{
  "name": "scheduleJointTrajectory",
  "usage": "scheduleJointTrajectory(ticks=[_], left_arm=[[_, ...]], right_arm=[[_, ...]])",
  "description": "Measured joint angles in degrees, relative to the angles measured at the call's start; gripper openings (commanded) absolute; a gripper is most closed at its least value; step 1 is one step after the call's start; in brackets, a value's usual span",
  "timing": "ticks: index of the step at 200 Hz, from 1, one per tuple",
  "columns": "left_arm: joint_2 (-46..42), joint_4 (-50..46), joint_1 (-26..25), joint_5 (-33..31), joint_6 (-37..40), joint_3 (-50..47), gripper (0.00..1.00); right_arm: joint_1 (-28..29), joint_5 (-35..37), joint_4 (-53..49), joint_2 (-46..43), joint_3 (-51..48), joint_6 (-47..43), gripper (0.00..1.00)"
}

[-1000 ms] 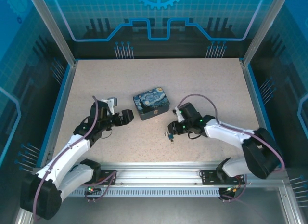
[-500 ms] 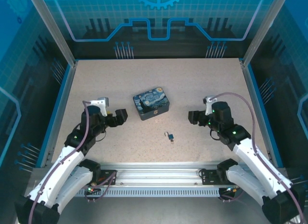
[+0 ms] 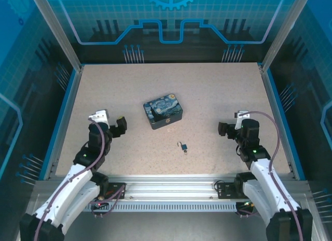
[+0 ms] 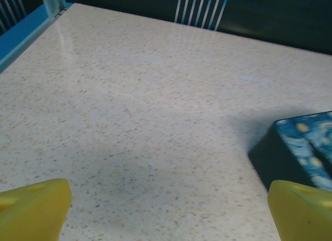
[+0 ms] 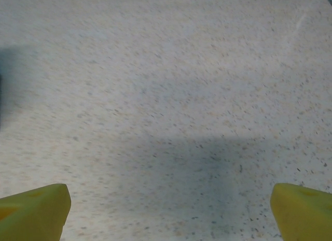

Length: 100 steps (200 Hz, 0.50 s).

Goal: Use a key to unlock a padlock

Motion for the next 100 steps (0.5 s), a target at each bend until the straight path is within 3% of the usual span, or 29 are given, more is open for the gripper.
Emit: scheduleJointTrajectory(ticks=[45, 100], left_arm=[[11.58, 11.65, 0.28, -3.58, 5.84, -1.33, 0.99], [22.91, 25.66, 4.15, -0.68, 11.96, -3.67, 0.99]], right_arm=[[-1.75, -0.15, 16.28, 15.34, -1.97, -1.75, 1.0], [-1.29, -2.1, 37.09, 31.54, -0.28, -4.11, 1.0]])
